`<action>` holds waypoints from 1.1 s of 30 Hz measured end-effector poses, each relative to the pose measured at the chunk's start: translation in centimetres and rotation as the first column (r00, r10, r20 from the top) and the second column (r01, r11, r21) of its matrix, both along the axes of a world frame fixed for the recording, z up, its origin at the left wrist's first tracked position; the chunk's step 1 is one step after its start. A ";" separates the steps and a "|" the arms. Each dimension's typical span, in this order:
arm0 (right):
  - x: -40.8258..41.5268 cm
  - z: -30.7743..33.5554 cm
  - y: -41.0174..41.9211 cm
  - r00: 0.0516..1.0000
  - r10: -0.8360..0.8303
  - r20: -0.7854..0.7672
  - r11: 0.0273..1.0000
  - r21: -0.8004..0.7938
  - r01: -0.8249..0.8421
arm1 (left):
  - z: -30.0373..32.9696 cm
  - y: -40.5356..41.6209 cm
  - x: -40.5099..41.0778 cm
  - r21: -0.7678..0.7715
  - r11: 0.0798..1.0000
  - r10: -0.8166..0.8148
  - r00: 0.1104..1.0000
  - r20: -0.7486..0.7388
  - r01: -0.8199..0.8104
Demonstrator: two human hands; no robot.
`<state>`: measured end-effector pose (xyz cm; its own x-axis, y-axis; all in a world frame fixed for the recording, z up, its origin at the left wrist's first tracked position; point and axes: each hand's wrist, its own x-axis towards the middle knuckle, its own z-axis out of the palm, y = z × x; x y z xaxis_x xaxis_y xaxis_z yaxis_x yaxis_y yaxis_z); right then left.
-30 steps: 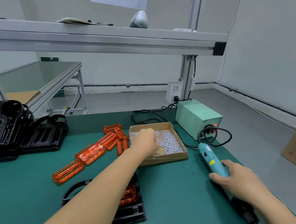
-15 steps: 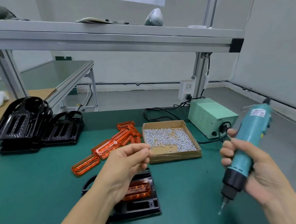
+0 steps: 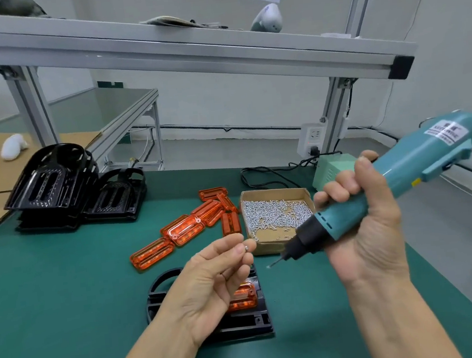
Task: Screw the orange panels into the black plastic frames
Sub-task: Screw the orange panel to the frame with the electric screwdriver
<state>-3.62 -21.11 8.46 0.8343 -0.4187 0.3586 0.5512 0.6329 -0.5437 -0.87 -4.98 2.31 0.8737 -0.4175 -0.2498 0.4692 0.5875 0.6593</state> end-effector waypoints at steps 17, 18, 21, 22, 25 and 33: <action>0.7 0.4 2.4 0.988 -0.127 0.092 0.991 -0.025 0.130 | -0.1 -0.3 -0.7 -0.099 0.995 -0.013 0.995 -0.095 0.004; 0.8 0.4 2.4 0.988 -0.128 0.090 0.991 -0.023 0.131 | -0.1 -0.3 -0.7 -0.102 0.995 -0.014 0.995 -0.094 0.004; 0.8 0.4 2.4 0.986 -0.143 0.082 0.989 -0.024 0.146 | -0.3 -0.3 -0.8 -0.110 0.994 -0.008 0.995 -0.101 -0.004; 0.9 0.3 2.5 0.985 -0.151 0.082 0.988 -0.029 0.154 | -0.3 -0.4 -0.8 -0.111 0.994 -0.004 0.994 -0.106 -0.008; 0.9 0.2 2.7 0.981 -0.172 0.088 0.984 -0.032 0.176 | -0.4 -0.4 -0.8 -0.099 0.995 0.018 0.995 -0.097 -0.028; 1.0 -0.2 3.5 0.970 -0.211 0.119 0.975 -0.044 0.217 | -0.8 -0.5 -0.9 0.050 0.982 0.172 0.977 0.126 -0.180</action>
